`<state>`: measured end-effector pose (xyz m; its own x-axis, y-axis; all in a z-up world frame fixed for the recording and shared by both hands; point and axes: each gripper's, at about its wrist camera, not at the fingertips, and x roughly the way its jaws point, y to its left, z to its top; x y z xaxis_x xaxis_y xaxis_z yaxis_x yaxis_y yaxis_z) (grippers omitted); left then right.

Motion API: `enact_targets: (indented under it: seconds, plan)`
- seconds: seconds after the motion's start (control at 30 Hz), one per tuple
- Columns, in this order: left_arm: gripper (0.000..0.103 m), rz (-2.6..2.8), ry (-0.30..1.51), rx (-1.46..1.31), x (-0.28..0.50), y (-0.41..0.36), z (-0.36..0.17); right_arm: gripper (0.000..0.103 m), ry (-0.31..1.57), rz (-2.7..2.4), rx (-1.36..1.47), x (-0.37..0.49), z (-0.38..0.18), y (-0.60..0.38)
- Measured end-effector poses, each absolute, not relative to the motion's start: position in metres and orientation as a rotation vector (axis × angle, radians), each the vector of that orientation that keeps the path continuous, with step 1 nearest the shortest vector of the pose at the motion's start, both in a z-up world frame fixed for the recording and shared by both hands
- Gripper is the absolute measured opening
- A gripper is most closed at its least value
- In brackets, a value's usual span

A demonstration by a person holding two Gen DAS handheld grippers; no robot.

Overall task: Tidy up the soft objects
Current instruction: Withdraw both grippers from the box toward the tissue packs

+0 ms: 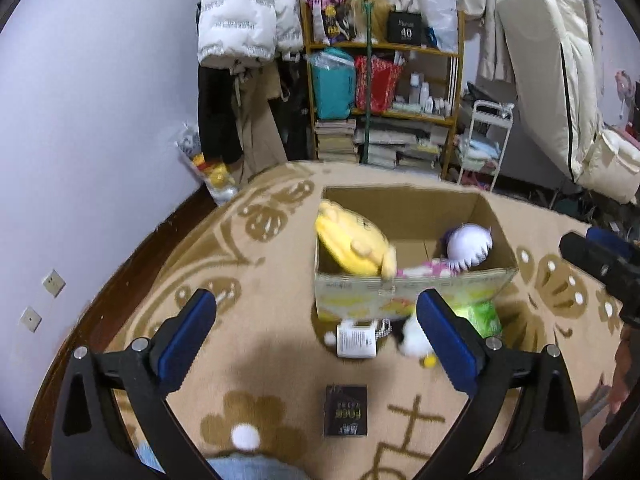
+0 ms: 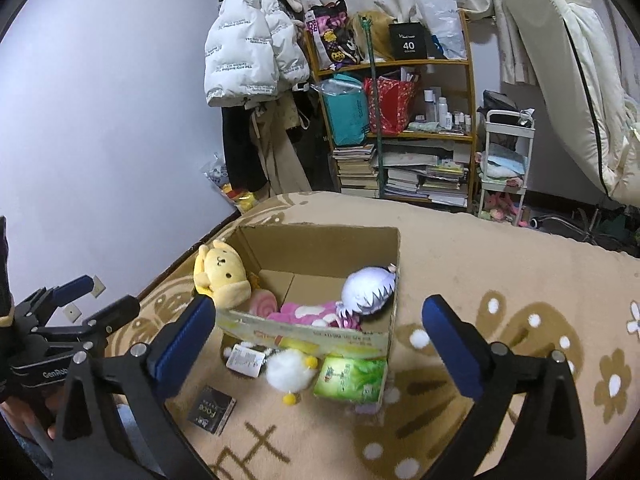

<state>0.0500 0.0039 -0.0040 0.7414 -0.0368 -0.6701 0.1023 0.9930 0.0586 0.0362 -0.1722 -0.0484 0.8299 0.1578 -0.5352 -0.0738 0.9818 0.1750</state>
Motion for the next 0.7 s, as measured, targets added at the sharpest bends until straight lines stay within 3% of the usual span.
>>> enact_targets:
  seconds: [0.7]
  plan:
    - [0.099,-0.072,1.034,0.108,0.081,0.003,-0.068,0.103,0.727,0.100,0.154,0.041,-0.096,-0.181]
